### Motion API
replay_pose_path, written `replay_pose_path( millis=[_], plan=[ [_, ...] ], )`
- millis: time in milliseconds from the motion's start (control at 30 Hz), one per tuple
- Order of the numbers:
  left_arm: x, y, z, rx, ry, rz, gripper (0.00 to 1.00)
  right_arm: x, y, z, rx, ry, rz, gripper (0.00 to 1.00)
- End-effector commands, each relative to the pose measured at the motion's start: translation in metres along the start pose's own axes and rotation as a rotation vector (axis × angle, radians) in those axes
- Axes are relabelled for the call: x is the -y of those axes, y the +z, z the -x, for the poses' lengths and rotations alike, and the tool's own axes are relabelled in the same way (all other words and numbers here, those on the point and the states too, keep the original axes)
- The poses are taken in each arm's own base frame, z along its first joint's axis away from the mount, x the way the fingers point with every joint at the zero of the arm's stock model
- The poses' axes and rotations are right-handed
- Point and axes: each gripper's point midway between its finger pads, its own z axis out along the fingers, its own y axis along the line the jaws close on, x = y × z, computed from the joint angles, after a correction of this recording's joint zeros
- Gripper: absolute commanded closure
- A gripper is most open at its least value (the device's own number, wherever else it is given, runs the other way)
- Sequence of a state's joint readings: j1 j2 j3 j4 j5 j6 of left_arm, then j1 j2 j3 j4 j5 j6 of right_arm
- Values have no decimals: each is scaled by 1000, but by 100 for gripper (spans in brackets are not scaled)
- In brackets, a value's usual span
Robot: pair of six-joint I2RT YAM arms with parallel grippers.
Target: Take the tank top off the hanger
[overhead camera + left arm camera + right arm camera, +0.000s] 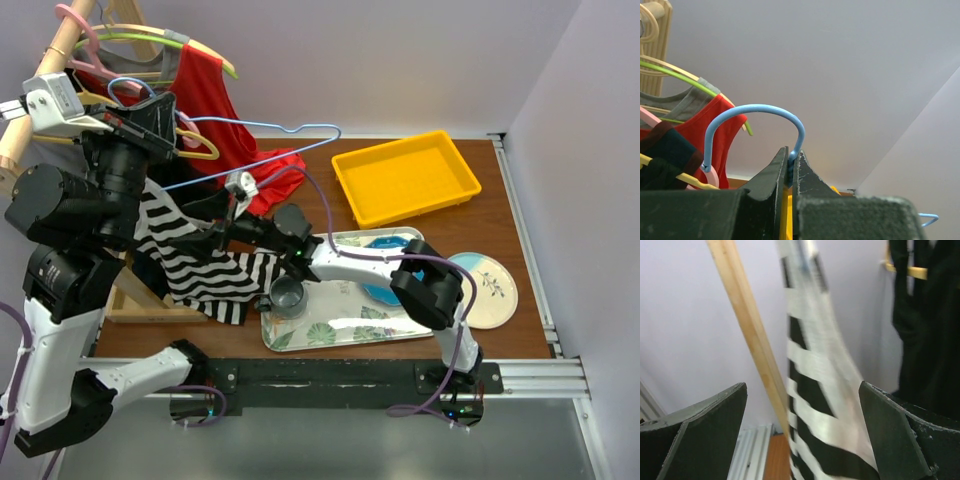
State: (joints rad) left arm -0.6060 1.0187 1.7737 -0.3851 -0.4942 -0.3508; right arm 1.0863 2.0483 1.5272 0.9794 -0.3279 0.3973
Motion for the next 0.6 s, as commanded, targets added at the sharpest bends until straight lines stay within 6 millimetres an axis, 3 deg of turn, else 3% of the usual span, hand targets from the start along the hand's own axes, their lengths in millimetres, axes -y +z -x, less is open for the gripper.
replay_pose_path(
  millis=[0,100,133,200,233,267,433,567],
  plan=[
    [13,1,16,58,-60,-53,100,-9,20,2,34,-42,-27,1],
    [14,-2,17,62,-76,-66,100,-7,23,-13,10,-46,-65,10],
    [16,-3,19,62,-86,-78,100,-6,22,-17,5,-40,-68,33],
    [22,-9,26,64,-104,-112,100,-3,20,-21,9,-40,-80,66],
    [24,-13,30,66,-125,-128,100,-1,19,-22,6,-41,-77,89],
    [26,-17,33,64,-136,-143,100,-1,20,-19,9,-43,-73,99],
    [35,-41,45,51,-211,-225,100,13,16,-3,24,-25,-81,100],
    [37,-58,35,-10,-241,-266,100,28,11,8,31,6,-90,100]
  ],
)
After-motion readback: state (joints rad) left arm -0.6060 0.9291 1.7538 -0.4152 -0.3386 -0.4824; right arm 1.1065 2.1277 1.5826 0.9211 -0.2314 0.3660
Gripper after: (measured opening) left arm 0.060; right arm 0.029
